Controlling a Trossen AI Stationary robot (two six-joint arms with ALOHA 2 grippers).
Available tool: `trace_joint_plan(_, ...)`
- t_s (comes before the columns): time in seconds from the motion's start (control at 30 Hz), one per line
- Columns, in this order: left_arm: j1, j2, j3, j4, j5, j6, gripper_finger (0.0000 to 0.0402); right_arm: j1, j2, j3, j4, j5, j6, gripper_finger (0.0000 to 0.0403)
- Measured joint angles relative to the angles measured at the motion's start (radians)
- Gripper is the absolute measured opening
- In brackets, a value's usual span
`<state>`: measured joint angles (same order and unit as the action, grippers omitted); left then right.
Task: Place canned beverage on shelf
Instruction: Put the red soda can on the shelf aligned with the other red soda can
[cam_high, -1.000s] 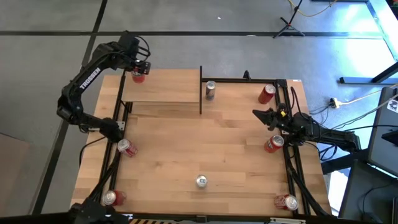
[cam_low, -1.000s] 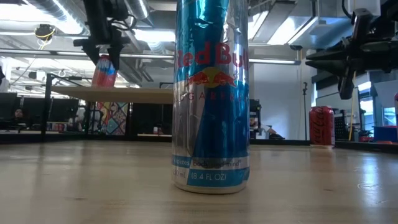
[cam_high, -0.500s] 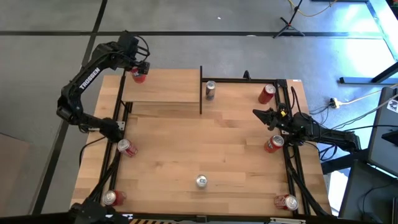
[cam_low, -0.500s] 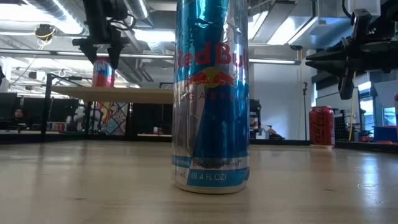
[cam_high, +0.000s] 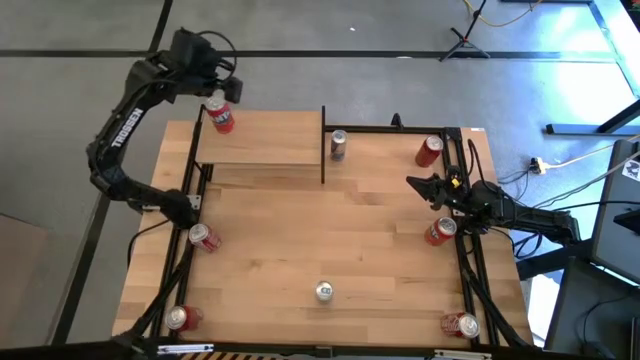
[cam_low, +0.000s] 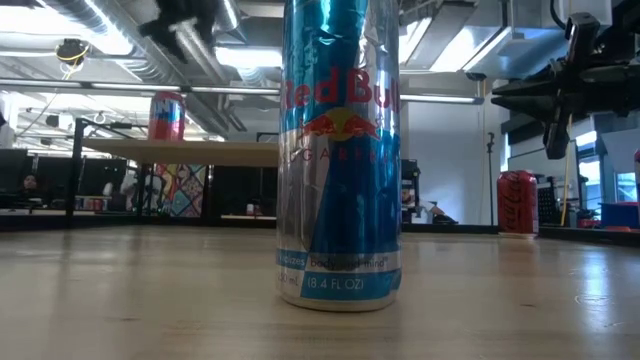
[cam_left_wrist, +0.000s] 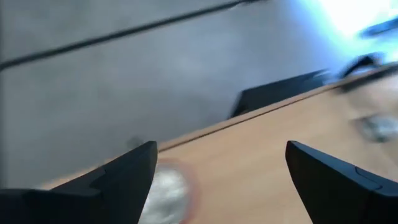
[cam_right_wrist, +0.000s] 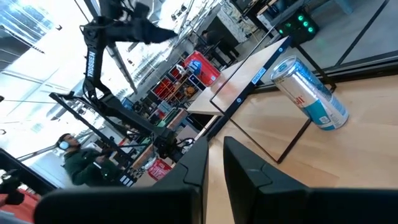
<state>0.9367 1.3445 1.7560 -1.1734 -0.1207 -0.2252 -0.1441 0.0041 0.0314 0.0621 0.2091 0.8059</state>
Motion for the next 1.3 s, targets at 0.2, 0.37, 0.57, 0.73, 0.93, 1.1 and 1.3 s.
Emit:
trace_joint_plan(0.2, -0.198, 0.001, 0.001, 0.153, 0.179, 0.019, 0.0344, 0.0, 0.015, 0.071, -0.013, -0.02, -0.09, 0.004)
trace_joint_plan(0.37, -0.411, 0.002, -0.061, 0.274, 0.171, 0.023, 0.0344, 0.0, 0.127, 0.228, -0.139, -0.074, -0.168, 0.0039)
trace_joint_plan(0.57, -0.594, 0.001, -0.142, 0.371, 0.12, 0.018, 0.0344, 0.0, 0.349, 0.527, -0.497, -0.229, -0.236, 0.0039)
trace_joint_plan(0.73, -0.686, 0.002, -0.208, 0.415, 0.081, -0.012, 0.0344, 0.001, 0.529, 0.787, -0.776, -0.298, -0.351, 0.0039)
trace_joint_plan(0.93, -0.733, 0.002, -0.239, 0.435, 0.077, -0.049, 0.0344, 0.001, 0.714, 1.073, -1.158, -0.29, -0.482, 0.0039)
trace_joint_plan(1.1, -0.741, 0.002, -0.239, 0.437, 0.077, -0.052, 0.0344, 0.0, 0.777, 1.151, -1.239, -0.288, -0.496, 0.0039)
trace_joint_plan(1.3, -0.741, 0.002, -0.239, 0.436, 0.083, -0.052, 0.0344, 0.0, 0.825, 1.153, -1.388, -0.3, -0.416, 0.007)
